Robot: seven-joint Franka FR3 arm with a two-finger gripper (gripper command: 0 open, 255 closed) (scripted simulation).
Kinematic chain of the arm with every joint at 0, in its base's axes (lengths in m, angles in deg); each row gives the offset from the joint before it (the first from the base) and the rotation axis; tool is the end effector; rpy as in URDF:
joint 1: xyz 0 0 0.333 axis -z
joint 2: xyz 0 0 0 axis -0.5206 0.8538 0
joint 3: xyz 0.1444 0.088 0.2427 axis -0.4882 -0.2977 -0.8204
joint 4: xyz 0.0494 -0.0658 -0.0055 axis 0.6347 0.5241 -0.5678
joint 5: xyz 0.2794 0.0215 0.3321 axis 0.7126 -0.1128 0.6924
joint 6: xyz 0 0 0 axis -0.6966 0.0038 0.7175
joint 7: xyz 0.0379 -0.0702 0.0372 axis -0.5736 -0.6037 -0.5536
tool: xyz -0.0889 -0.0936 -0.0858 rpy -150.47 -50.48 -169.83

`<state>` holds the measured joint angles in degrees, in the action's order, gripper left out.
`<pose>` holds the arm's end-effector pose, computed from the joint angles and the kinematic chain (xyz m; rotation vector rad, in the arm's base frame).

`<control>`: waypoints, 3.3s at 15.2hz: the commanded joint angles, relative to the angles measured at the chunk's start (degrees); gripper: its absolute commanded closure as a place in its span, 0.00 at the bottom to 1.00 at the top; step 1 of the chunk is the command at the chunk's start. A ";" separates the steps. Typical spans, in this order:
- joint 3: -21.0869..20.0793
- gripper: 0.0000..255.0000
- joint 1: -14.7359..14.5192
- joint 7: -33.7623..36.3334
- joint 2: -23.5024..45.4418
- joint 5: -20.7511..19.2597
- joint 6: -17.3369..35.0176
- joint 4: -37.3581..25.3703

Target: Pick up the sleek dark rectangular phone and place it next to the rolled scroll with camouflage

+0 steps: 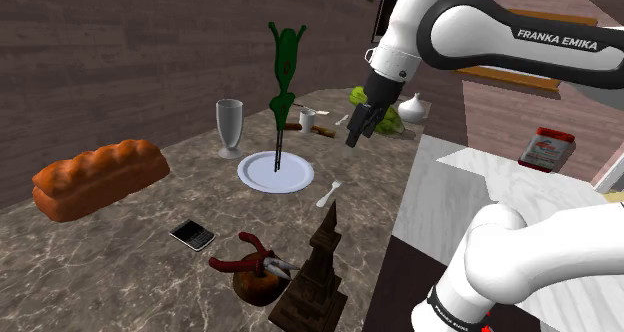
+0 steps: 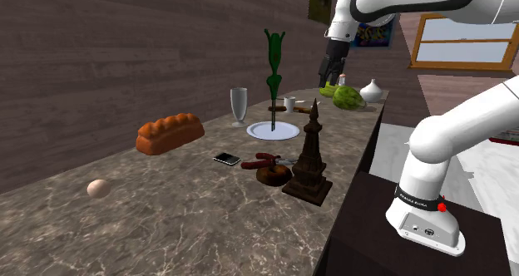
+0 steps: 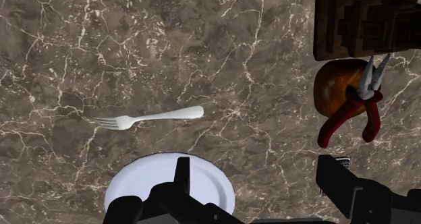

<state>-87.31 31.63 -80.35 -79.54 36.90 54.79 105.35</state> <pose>0.3870 0.0405 0.5541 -3.0901 -0.0342 -0.2567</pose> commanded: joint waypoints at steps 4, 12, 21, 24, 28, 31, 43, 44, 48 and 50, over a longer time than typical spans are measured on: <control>-2.15 0.00 -0.91 0.86 3.82 0.88 5.05 0.87; -7.99 0.00 -2.72 3.46 16.37 1.71 17.79 0.06; -14.43 0.00 -3.66 8.28 33.55 -2.03 29.42 -6.17; -16.22 0.00 -4.06 10.65 39.80 -4.88 32.30 -9.45; -17.79 0.00 -5.28 14.28 48.43 -9.80 35.12 -14.81; -18.18 0.00 -6.91 16.99 55.02 -13.85 36.40 -19.58; -16.29 0.00 -11.65 21.68 69.49 -21.77 40.48 -28.88; -16.18 0.00 -11.73 21.79 69.84 -21.95 40.75 -28.94; -16.18 0.00 -11.73 21.79 69.84 -21.94 40.75 -28.94; -16.18 0.00 -11.73 21.79 69.84 -21.94 40.75 -28.94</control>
<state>-103.49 19.90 -58.56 -9.72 14.96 95.54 76.43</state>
